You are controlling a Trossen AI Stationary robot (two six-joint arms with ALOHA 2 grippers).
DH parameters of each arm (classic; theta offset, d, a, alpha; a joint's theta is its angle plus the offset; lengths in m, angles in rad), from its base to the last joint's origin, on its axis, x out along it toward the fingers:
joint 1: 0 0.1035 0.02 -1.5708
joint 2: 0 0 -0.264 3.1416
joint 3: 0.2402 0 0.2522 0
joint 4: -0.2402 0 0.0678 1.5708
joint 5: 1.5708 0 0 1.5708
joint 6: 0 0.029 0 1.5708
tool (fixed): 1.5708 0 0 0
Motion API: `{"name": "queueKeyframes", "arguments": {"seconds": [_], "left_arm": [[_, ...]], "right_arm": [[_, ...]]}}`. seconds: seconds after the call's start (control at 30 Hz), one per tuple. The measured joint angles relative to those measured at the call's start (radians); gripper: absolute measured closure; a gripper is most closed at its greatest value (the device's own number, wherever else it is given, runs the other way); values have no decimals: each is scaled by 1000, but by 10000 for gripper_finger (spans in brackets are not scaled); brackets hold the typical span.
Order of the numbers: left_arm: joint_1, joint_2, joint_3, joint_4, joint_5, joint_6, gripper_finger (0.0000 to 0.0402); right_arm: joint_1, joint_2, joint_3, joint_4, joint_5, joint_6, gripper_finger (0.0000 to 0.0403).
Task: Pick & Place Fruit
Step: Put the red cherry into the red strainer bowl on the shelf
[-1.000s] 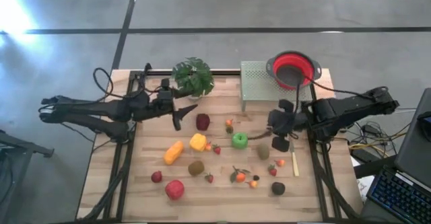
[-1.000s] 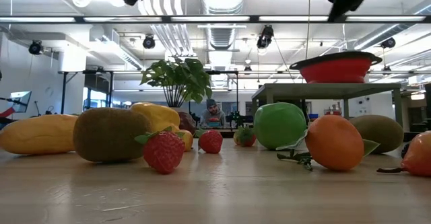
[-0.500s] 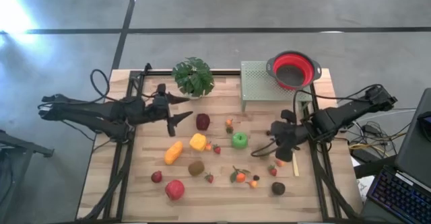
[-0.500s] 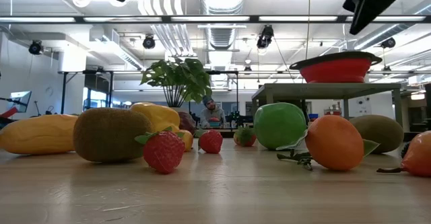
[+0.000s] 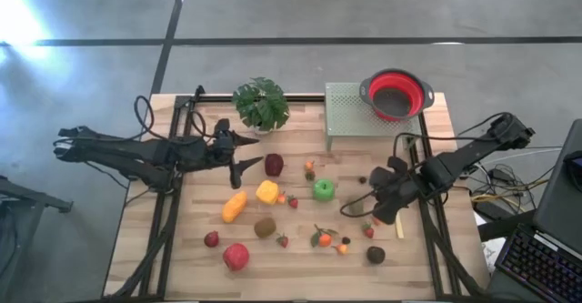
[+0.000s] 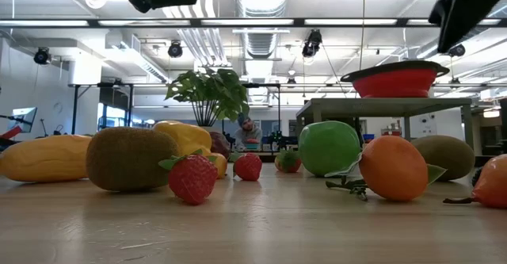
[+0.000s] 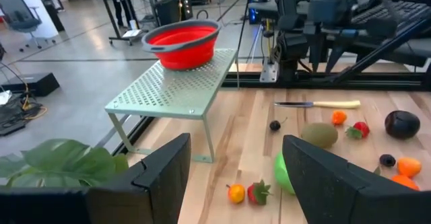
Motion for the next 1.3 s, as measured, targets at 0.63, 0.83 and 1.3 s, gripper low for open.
{"name": "queueKeyframes", "arguments": {"seconds": [0.63,0.83,1.3], "left_arm": [[1,2,-2,-30,0,6,161],[2,2,-15,-29,0,6,161],[2,2,-25,-27,0,7,161]], "right_arm": [[-1,-51,-370,144,23,159,268],[-24,-108,-461,251,14,151,279],[-162,-116,-526,400,-31,37,297]]}}
